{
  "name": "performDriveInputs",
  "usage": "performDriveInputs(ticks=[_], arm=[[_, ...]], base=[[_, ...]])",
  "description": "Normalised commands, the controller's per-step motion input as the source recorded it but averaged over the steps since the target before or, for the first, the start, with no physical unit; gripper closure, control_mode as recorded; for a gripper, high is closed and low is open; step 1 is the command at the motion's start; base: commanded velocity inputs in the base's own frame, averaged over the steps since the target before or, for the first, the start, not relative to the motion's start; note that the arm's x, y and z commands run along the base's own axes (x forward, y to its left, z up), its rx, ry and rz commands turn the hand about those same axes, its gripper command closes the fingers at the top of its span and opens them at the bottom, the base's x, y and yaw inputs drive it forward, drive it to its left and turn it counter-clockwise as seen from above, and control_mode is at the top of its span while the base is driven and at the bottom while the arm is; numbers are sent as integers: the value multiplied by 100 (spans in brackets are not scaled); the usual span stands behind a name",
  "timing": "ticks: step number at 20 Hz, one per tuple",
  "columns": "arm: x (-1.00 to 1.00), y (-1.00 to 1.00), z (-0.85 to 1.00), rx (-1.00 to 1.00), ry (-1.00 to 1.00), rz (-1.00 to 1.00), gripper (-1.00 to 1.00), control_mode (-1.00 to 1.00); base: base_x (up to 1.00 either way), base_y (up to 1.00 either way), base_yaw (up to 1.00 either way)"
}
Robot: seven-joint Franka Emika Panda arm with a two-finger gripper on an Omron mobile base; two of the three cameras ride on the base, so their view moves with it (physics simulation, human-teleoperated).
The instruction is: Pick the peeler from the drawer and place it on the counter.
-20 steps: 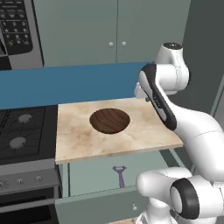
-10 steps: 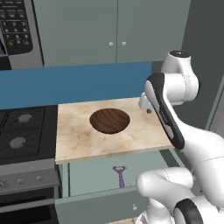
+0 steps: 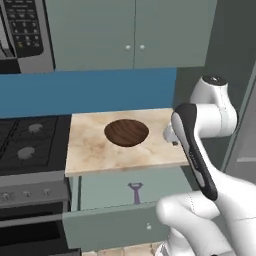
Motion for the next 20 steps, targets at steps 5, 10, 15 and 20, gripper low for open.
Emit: performDriveInputs(ticks=[5,10,15,20], arm=[[0,0,0,0,0,0,-100,100],[0,0,0,0,0,0,-100,100],[0,0,0,0,0,0,-100,100],[0,0,0,0,0,0,-100,100]], base=[[-39,-81,44],[-43,-84,50],[-62,-74,53],[-68,-64,54]])
